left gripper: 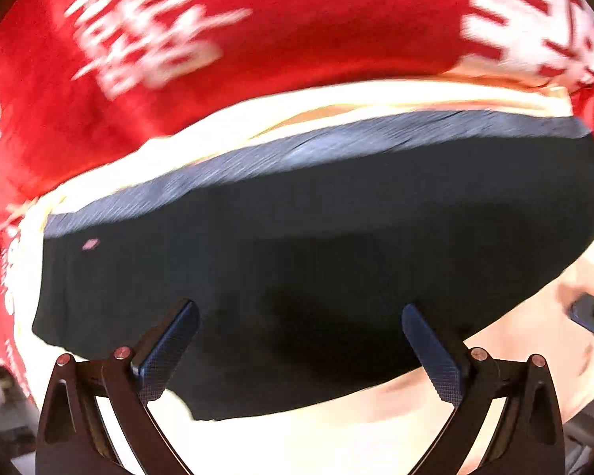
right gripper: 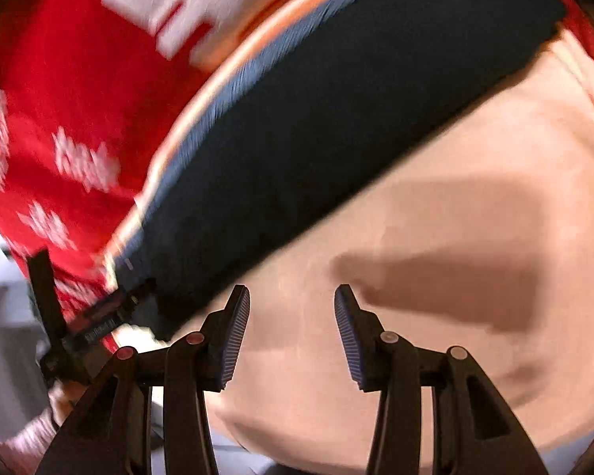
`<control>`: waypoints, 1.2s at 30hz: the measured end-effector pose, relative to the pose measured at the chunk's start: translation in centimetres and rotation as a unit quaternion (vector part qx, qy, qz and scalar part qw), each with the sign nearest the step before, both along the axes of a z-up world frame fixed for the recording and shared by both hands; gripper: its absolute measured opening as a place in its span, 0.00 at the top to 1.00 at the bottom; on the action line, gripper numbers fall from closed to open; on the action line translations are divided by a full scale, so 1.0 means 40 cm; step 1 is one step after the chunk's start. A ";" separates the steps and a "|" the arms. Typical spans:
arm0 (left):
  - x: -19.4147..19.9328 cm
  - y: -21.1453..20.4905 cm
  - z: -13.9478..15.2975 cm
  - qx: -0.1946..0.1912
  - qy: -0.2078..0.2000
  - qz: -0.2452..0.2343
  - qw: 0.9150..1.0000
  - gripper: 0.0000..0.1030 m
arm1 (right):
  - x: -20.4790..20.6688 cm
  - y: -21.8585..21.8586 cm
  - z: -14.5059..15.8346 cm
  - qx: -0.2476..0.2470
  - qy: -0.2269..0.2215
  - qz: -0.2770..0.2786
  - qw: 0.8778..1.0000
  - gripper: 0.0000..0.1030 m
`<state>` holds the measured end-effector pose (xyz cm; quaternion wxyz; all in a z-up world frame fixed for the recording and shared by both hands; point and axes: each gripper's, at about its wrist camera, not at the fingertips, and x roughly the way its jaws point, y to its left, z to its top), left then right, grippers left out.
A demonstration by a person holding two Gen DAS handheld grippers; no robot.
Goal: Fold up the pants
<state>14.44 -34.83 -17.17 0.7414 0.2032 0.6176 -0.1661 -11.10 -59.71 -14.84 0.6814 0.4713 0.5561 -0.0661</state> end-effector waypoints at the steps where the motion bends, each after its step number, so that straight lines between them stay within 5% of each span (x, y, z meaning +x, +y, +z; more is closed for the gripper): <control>1: 0.000 -0.030 -0.002 -0.009 0.001 -0.004 1.000 0.00 | -0.010 -0.029 0.000 0.001 -0.010 -0.024 1.000 0.53; 7: -0.028 -0.220 -0.057 -0.043 0.016 -0.010 0.999 0.00 | -0.045 -0.171 -0.024 -0.015 -0.036 -0.130 0.991 0.53; 13: -0.057 -0.256 -0.111 -0.037 0.021 -0.008 0.999 0.00 | -0.092 -0.239 -0.074 0.026 -0.079 -0.208 0.975 0.53; 23: -0.066 -0.261 -0.104 -0.034 0.010 -0.019 0.999 0.00 | 0.003 -0.302 -0.091 0.020 -0.143 -0.210 0.967 0.51; 24: -0.066 -0.265 -0.092 -0.035 0.007 -0.018 0.999 0.06 | 0.014 -0.306 -0.088 0.023 -0.132 -0.205 0.969 0.55; 26: -0.070 -0.280 -0.058 -0.054 0.004 -0.024 0.998 0.17 | 0.025 -0.309 -0.076 0.014 -0.113 -0.188 0.976 0.84; 30: -0.083 -0.332 -0.027 -0.096 0.000 -0.030 0.995 0.17 | 0.036 -0.299 -0.016 -0.013 -0.121 -0.145 0.982 0.85; 33: -0.104 -0.367 -0.091 -0.101 0.022 -0.034 0.994 0.17 | 0.045 -0.284 0.018 -0.034 -0.124 -0.122 0.984 0.85; 36: -0.153 -0.371 -0.105 -0.096 -0.038 -0.064 0.993 0.17 | 0.060 -0.258 0.029 -0.051 -0.114 -0.090 0.988 0.86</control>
